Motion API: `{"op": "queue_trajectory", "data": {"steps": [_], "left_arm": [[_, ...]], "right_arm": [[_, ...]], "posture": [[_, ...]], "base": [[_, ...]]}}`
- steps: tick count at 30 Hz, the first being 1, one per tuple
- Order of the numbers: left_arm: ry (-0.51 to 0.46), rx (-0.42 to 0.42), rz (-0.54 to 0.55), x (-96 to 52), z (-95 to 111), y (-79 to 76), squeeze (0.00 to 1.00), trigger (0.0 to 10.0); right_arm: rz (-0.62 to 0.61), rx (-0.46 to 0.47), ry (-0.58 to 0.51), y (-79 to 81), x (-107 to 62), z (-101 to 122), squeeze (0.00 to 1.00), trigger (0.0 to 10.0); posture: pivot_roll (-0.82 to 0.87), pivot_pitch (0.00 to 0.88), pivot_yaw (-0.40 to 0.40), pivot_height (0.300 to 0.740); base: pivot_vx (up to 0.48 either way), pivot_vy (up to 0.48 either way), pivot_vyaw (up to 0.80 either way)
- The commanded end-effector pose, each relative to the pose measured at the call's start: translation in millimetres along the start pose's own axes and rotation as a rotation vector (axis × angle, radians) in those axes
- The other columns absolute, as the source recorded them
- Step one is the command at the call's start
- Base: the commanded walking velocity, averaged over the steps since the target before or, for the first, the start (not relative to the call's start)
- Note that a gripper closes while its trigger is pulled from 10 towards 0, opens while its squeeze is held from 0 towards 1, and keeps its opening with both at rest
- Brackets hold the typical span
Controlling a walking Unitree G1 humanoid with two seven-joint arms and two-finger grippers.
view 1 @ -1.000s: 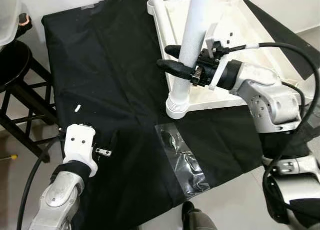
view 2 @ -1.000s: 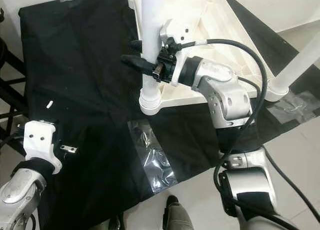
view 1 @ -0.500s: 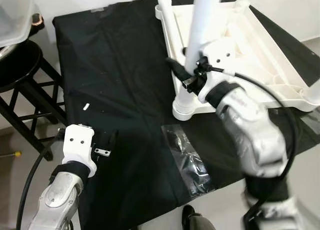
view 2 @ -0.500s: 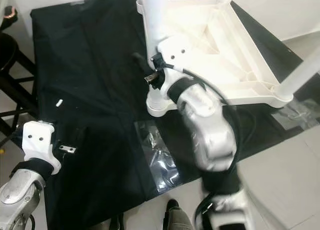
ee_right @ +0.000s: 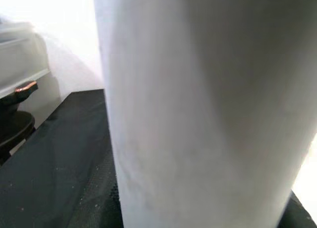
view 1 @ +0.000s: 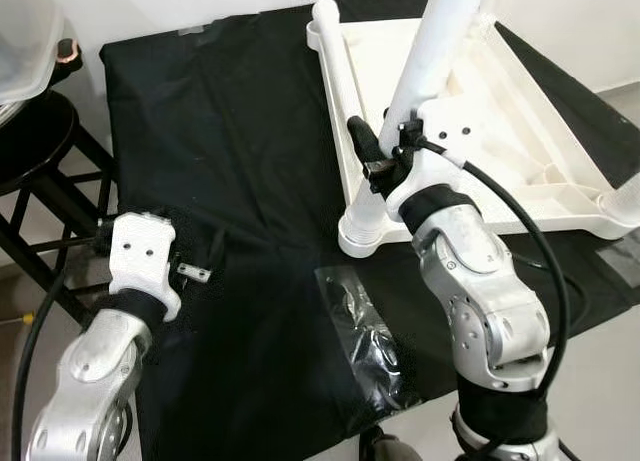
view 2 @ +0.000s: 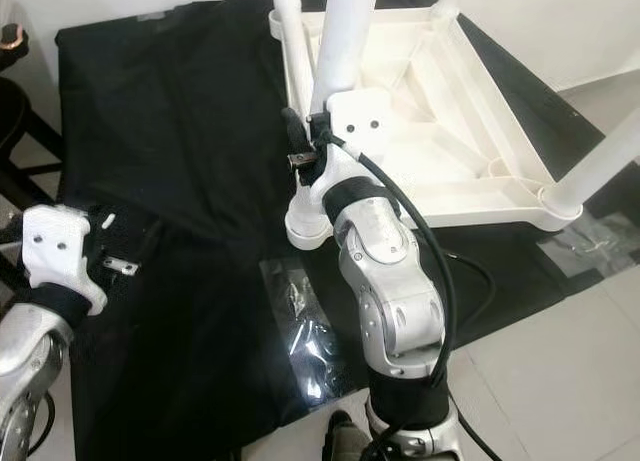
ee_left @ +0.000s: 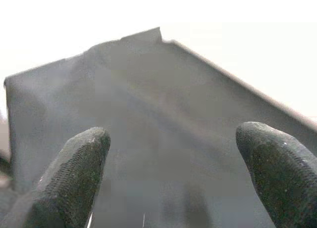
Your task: Building children table
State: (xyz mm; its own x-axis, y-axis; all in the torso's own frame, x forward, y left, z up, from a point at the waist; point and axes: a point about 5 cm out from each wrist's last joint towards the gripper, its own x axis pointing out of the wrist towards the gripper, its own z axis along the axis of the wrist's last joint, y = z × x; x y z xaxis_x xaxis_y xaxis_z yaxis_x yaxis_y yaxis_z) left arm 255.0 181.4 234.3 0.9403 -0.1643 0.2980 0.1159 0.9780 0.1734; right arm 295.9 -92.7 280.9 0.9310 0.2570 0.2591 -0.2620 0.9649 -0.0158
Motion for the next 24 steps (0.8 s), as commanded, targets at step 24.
{"op": "queue_trajectory", "data": {"steps": [24], "left_arm": [[-0.375, -0.087, -0.431, 54.8, 97.1, -2.2, 0.0, 10.0]], "right_arm": [[0.261, 0.008, -0.206, -15.5, 43.5, 68.7, 0.0, 10.0]], "posture": [[-0.04, 0.116, 0.013, 0.74]], "base": [[0.0, 0.0, 0.0]]}}
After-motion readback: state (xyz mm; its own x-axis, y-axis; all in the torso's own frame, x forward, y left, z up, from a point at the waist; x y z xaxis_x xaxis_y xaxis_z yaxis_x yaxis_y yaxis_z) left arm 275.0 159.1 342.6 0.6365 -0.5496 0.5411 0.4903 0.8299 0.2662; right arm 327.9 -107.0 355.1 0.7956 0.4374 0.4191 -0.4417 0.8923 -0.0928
